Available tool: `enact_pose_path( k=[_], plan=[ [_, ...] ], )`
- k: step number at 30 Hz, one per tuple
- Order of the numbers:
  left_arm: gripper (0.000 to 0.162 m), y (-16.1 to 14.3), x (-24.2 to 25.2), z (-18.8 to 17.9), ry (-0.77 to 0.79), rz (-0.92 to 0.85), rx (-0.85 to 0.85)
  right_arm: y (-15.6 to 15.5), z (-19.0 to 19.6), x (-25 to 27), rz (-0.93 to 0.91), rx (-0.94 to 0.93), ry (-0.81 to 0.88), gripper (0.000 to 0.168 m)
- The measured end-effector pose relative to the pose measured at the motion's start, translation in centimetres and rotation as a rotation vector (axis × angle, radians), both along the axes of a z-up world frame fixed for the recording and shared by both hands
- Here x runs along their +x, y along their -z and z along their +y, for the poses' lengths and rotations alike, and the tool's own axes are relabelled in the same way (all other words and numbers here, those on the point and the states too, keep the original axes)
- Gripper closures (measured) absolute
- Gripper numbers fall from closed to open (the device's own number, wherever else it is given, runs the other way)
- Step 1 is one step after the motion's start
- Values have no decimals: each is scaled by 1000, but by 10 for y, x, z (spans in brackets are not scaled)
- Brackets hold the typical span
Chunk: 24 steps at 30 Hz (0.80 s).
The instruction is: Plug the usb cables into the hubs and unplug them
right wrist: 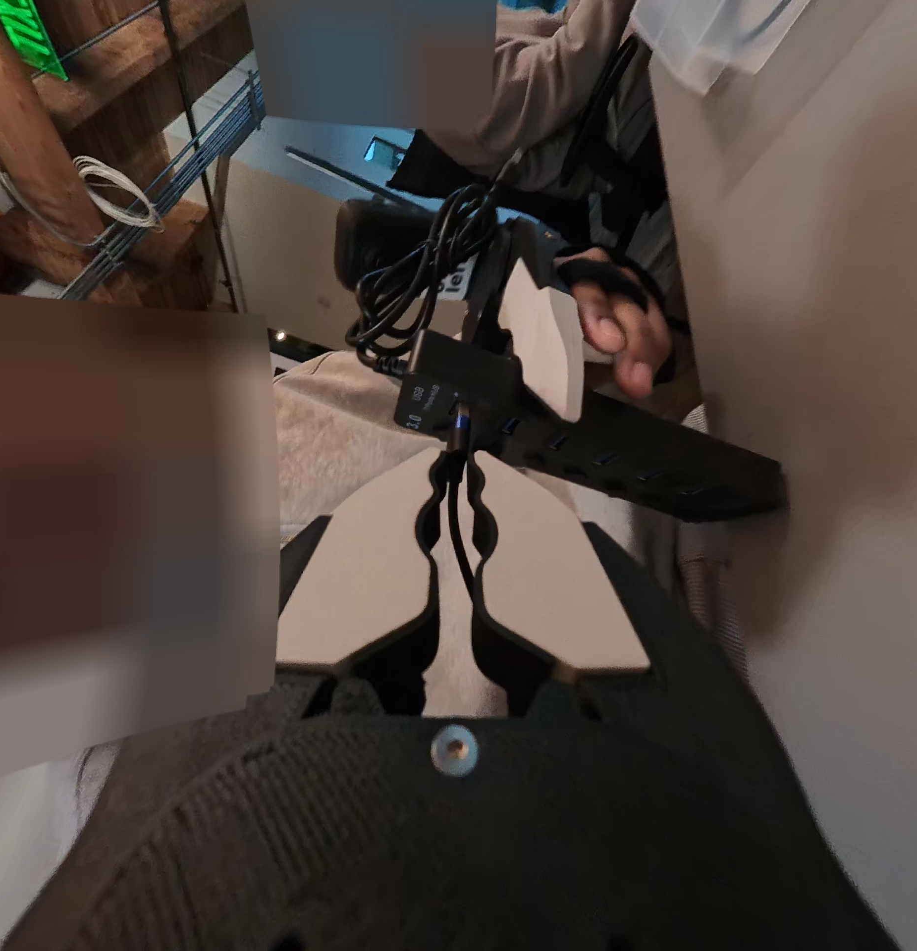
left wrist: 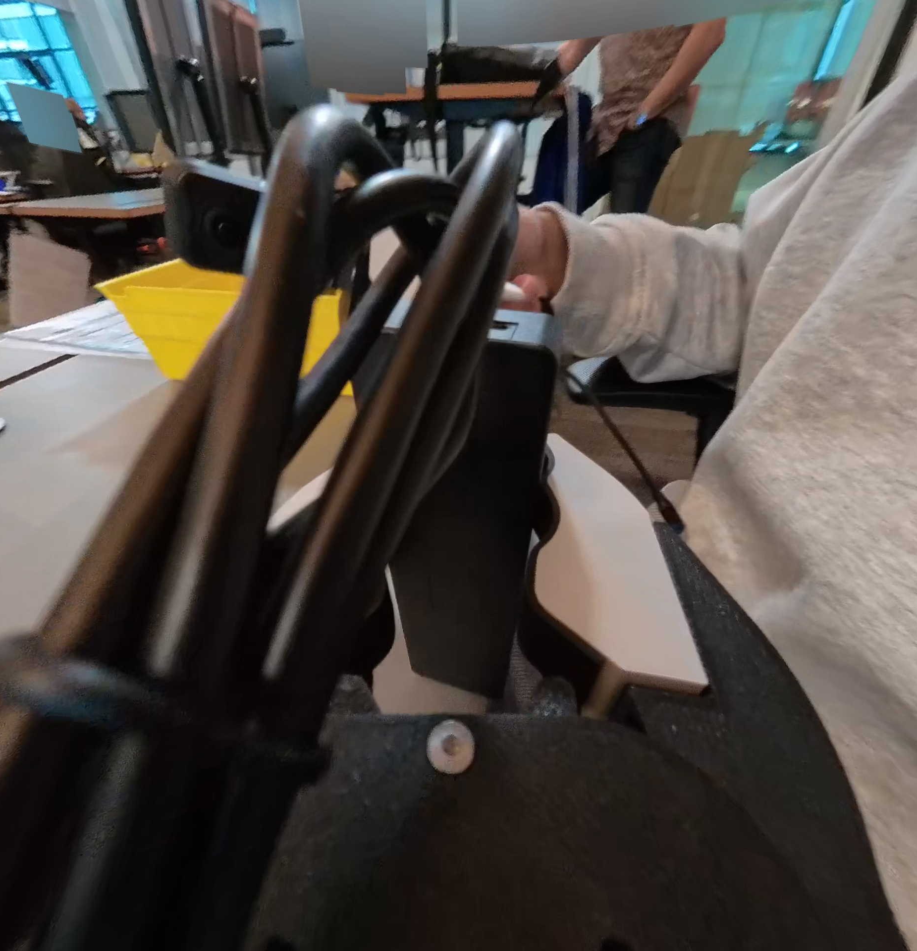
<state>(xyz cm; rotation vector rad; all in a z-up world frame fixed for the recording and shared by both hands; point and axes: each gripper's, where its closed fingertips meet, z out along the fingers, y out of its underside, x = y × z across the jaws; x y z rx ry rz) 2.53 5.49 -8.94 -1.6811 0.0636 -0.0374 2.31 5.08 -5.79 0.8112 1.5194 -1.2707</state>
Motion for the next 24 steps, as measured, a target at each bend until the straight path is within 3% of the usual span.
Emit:
enact_pose_path(
  k=[6,18,24],
  plan=[
    [95,5,-12,1,-95,15,-75,2,0,-12,41,33,92,161],
    [98,7,-13,1,-122,24,-122,-1,-3,-15,117,74,138,161],
    [97,-5,-13,6,-76,-215,18,-9,-6,-27,276,85,233,153]
  ],
)
